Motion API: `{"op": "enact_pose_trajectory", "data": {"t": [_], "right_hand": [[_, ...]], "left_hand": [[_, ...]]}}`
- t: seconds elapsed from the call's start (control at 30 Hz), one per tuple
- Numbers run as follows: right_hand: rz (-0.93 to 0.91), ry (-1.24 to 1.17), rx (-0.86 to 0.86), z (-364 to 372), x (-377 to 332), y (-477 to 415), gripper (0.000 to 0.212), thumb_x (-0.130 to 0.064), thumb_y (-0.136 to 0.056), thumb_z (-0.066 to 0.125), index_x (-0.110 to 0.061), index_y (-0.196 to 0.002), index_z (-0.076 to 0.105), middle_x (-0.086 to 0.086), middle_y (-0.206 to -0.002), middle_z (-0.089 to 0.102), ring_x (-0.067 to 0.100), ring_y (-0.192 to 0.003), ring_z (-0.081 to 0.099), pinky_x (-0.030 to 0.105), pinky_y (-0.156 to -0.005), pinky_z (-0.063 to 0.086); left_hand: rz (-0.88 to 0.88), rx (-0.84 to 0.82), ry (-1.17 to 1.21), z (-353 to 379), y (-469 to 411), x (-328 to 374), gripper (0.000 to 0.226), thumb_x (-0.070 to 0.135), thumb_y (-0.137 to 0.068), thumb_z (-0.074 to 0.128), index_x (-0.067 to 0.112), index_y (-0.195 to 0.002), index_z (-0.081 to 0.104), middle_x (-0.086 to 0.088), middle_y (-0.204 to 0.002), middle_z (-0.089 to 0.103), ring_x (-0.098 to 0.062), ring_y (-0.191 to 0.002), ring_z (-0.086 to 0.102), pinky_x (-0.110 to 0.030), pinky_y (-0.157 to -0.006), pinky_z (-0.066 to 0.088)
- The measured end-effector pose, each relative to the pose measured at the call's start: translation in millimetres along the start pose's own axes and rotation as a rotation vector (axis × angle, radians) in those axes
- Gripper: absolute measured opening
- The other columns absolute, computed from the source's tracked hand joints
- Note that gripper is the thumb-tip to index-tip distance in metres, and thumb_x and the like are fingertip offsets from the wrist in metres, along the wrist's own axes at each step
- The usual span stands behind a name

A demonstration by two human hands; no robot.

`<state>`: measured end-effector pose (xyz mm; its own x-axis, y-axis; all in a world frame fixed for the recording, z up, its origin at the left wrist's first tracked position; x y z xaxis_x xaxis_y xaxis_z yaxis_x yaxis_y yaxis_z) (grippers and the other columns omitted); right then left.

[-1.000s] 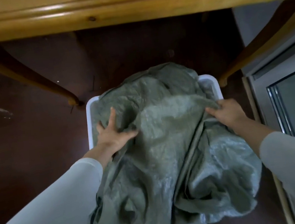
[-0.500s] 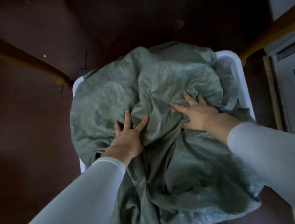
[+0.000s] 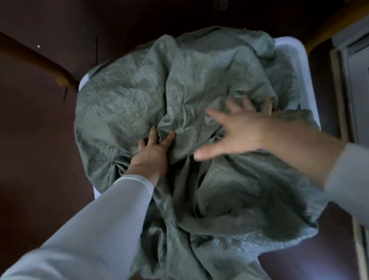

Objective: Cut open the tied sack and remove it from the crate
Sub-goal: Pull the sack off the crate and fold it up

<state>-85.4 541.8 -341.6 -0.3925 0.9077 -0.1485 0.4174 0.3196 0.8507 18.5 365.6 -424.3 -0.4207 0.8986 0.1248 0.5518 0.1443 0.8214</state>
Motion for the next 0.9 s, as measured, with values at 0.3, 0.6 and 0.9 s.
{"op": "enact_pose_trajectory", "data": {"t": [0.3, 0.6, 0.9], "right_hand": [[0.165, 0.022, 0.150, 82.8, 13.9, 38.0, 0.131, -0.063, -0.065, 0.070, -0.037, -0.135, -0.039, 0.011, -0.136, -0.056, 0.040, -0.133, -0.039, 0.079, -0.100, -0.006], [0.517, -0.648, 0.292, 96.4, 77.7, 71.3, 0.131, -0.036, -0.062, 0.085, -0.023, -0.149, -0.012, 0.023, -0.153, 0.025, 0.042, -0.132, 0.038, 0.052, -0.106, 0.038], [0.373, -1.014, 0.392, -42.6, 76.0, 217.1, 0.094, -0.045, -0.045, 0.085, -0.004, -0.124, 0.055, 0.015, -0.116, 0.062, 0.037, -0.108, 0.060, 0.048, -0.093, 0.050]], "left_hand": [[-0.375, 0.092, 0.257, 11.0, 96.2, -54.8, 0.155, 0.078, -0.039, 0.073, 0.033, -0.137, -0.039, -0.008, -0.155, -0.030, -0.028, -0.145, -0.023, -0.062, -0.114, -0.007], [-0.527, -0.088, 0.923, 63.3, 147.2, -68.3, 0.081, 0.017, -0.062, 0.081, 0.001, -0.132, 0.043, -0.012, -0.121, 0.060, -0.029, -0.107, 0.060, -0.036, -0.094, 0.050], [-0.387, 0.430, 1.347, -129.1, 226.4, -68.0, 0.051, 0.018, -0.072, 0.080, -0.003, -0.111, 0.056, -0.015, -0.108, 0.064, -0.031, -0.088, 0.065, -0.036, -0.077, 0.052]]}}
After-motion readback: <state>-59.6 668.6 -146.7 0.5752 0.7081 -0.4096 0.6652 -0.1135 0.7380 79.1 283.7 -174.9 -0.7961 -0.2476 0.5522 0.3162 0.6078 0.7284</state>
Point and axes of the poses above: each hand's wrist, its own y-axis away from the middle knuckle, its own z-axis out of the palm, x = y × z, the point moved 2 cm from there along -y, towards the middle knuckle
